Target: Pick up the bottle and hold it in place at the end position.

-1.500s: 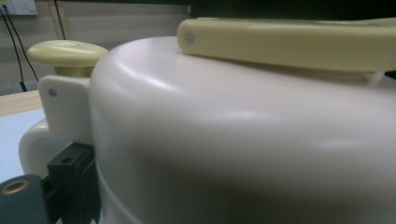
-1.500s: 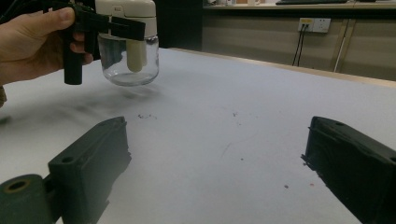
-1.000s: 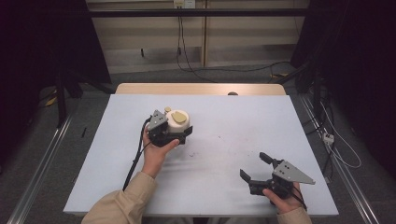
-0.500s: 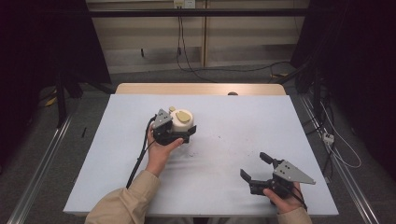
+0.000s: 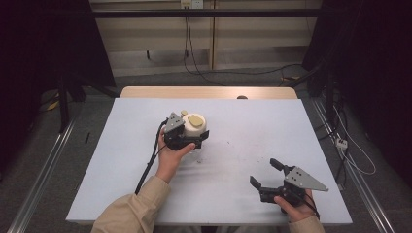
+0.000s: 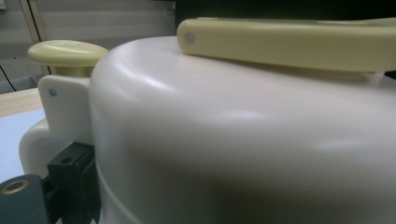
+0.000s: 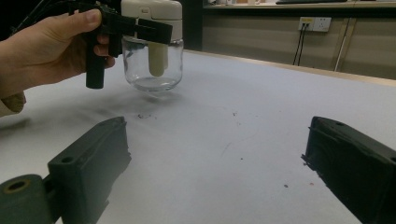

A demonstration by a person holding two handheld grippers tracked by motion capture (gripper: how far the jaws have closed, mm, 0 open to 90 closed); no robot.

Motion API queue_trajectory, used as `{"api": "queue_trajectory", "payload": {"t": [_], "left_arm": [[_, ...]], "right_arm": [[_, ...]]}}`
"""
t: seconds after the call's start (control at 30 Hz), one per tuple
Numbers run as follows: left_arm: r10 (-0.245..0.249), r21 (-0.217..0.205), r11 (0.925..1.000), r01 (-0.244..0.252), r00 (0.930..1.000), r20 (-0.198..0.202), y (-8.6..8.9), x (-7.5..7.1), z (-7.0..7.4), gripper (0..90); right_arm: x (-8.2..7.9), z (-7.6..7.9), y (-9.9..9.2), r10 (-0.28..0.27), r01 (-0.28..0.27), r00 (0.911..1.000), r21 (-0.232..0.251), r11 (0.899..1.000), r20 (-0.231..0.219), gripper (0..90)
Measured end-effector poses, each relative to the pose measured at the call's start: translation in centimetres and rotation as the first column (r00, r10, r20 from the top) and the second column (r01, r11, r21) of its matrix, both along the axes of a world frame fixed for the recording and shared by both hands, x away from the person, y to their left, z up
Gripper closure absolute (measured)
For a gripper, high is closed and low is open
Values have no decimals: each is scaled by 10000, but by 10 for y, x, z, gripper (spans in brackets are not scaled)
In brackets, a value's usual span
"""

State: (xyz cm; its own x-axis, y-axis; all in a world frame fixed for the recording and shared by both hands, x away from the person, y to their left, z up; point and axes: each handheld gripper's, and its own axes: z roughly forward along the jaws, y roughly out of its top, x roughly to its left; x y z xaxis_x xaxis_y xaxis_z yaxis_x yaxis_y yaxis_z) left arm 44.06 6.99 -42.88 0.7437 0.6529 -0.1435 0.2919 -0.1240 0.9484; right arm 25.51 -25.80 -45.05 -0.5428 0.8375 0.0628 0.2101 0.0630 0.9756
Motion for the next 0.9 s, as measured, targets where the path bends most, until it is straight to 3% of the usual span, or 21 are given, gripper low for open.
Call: {"api": "queue_trajectory", "payload": {"t": [0.9], "left_arm": [[-242,76,9997,242,9997,-34,-12,3,1,60]], "right_arm": [[2,-1,0,-57,57,10000,34,10000,4,54]]}}
